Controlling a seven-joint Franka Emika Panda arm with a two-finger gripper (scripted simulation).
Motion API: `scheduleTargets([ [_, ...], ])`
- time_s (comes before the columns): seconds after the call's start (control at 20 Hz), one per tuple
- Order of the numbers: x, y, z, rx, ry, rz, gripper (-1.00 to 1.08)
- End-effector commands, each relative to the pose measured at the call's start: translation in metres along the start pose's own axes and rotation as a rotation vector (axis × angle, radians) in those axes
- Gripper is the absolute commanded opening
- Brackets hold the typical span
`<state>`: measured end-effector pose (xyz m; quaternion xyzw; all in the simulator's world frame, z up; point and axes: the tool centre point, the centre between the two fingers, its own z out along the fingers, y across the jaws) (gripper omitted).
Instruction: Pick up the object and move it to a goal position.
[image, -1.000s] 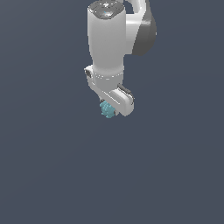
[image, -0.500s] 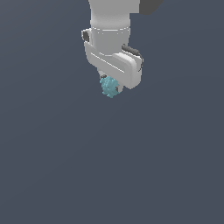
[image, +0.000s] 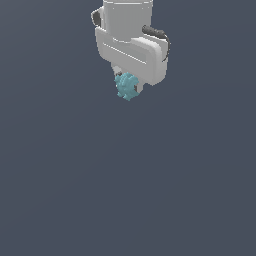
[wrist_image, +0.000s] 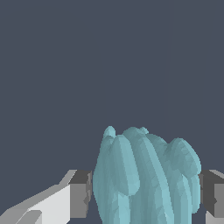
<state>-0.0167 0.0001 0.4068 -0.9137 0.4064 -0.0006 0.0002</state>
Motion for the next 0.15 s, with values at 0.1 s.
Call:
scheduleTargets([
  [0.1, 0.0004, -0.0006, -0.0001, -0.001, -0.001, 0.0, -1.0],
])
